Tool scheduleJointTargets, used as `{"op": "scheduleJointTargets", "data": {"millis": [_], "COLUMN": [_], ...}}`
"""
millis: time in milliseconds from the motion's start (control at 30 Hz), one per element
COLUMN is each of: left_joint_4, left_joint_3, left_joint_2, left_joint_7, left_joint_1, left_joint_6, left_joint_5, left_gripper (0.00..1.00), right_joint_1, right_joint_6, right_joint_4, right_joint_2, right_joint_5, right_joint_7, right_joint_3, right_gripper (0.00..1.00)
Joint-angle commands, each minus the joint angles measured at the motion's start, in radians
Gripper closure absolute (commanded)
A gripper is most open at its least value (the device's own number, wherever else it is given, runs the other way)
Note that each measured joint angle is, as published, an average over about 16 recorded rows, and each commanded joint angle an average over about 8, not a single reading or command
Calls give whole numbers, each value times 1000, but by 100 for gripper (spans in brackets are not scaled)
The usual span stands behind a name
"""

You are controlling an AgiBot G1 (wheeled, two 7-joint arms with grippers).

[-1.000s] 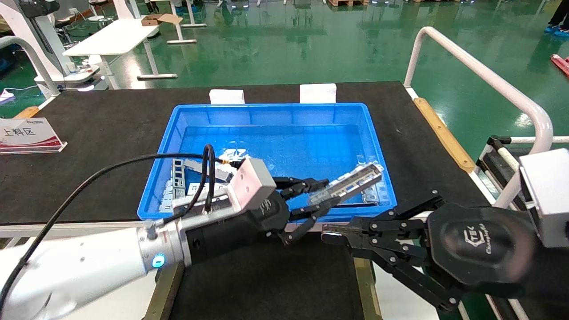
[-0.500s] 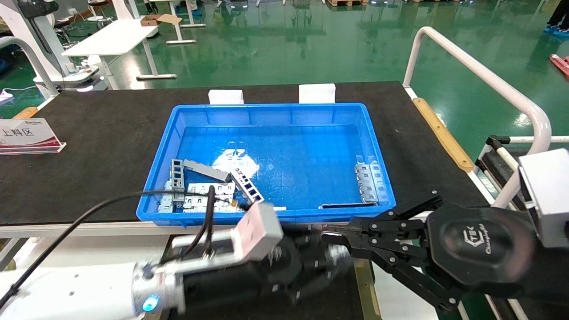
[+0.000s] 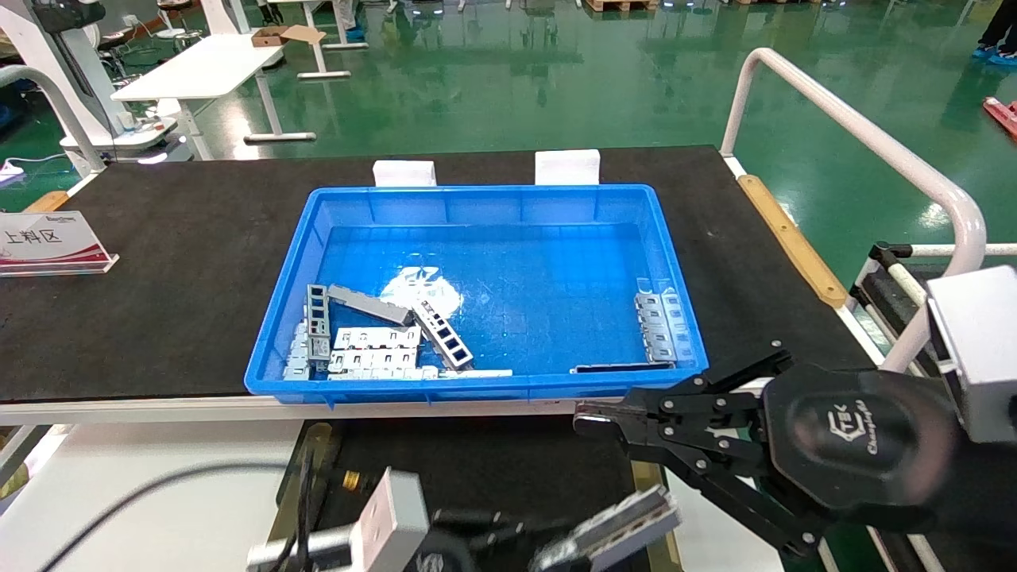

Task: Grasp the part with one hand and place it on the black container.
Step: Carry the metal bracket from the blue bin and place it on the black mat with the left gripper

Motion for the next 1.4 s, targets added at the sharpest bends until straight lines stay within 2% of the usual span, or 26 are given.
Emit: {"op": "scheduleJointTargets", "data": {"millis": [33, 400, 700, 967, 1200, 1300, 1400], "left_joint_4": [0, 4, 8, 14, 26, 43, 76], "left_joint_3": [-7, -63, -166, -321, -523, -606, -644], "left_joint_2": [-12, 16, 106, 269, 479, 560, 604], "left_joint_7": [16, 146, 256, 354, 457, 498, 520], "left_joint_1": [47, 306, 464, 558, 601, 608, 598], "left_joint_6": [-9, -165, -366, -545, -695, -705, -675], "left_joint_5": [-23, -121, -186, -227, -201, -179, -179], "left_gripper": [100, 100, 100, 100, 100, 100, 100], "right_joint_1": [0, 0, 0, 0, 0, 0, 0], "right_joint_6": [0, 0, 0, 0, 0, 0, 0], "right_joint_4": [0, 0, 0, 0, 0, 0, 0], "right_joint_2": [0, 0, 0, 0, 0, 0, 0], "right_joint_5": [0, 0, 0, 0, 0, 0, 0], "right_joint_7": [0, 0, 0, 0, 0, 0, 0], "right_joint_3": [0, 0, 0, 0, -1, -1, -1], "right_gripper": [100, 100, 100, 100, 100, 100, 100]}}
